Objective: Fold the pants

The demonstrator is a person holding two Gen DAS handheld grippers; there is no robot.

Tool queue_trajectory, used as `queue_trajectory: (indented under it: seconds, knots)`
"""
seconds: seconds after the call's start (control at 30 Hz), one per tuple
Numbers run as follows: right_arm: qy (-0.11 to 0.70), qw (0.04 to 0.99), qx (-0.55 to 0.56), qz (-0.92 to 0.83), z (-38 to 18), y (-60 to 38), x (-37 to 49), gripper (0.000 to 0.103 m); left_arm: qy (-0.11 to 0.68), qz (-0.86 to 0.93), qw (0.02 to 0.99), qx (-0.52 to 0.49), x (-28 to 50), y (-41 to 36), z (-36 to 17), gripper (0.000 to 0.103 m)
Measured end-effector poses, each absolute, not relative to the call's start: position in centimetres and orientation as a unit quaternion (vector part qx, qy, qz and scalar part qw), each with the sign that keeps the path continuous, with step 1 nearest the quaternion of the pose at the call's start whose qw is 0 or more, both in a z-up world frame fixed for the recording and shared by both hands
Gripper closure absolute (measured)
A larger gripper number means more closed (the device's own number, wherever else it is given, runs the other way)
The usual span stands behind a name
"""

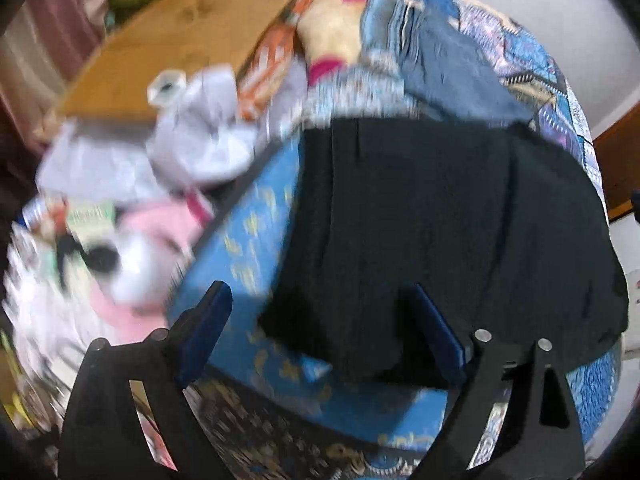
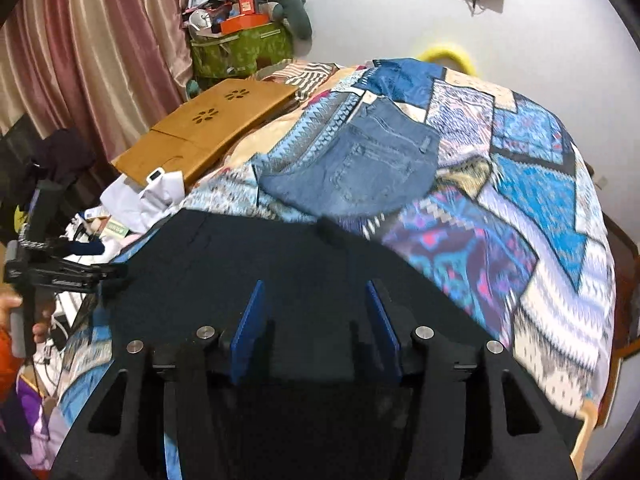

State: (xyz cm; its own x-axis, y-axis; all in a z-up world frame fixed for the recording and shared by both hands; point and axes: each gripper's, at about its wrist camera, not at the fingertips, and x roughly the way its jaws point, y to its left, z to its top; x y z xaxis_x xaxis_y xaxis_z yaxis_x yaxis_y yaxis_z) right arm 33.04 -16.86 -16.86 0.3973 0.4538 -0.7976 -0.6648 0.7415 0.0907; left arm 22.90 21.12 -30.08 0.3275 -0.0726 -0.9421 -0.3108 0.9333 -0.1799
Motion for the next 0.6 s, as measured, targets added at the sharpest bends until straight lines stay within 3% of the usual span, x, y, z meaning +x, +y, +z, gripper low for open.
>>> queue_trajectory:
  seconds: [0.1, 0.17, 0.23, 0.3, 0.6]
  knots:
    - [0.438, 0.826, -0.124, 0.332, -18.0, -18.2, 31.2, 0.054, 0.584, 0.069, 0.779, -0.220, 21.7, 21.1, -31.7, 0.012]
    - [0.452, 0.822, -0.117, 0.327, -19.2, -19.0, 30.4, 0.054, 0.575, 0.064, 0.781, -0.235, 21.2, 20.9, -31.9, 0.022]
    - [0.468, 0.815, -0.109, 0.325, -20.4, -19.7, 29.8, 0.054, 0.559, 0.059, 0.795, -0.230, 20.8, 20.4, -31.2, 0.049]
    - [0.487, 0.807, -0.093, 0.321, -21.5, -20.2, 29.6, 0.054, 0.552, 0.075, 0.810, -0.183, 20.7, 19.7, -30.5, 0.065]
    - [0.463, 0.818, -0.068, 0.333, -19.2, -19.0, 30.5, 0.053, 0.540, 0.140, 0.825, -0.093, 20.9, 20.8, -30.4, 0.073]
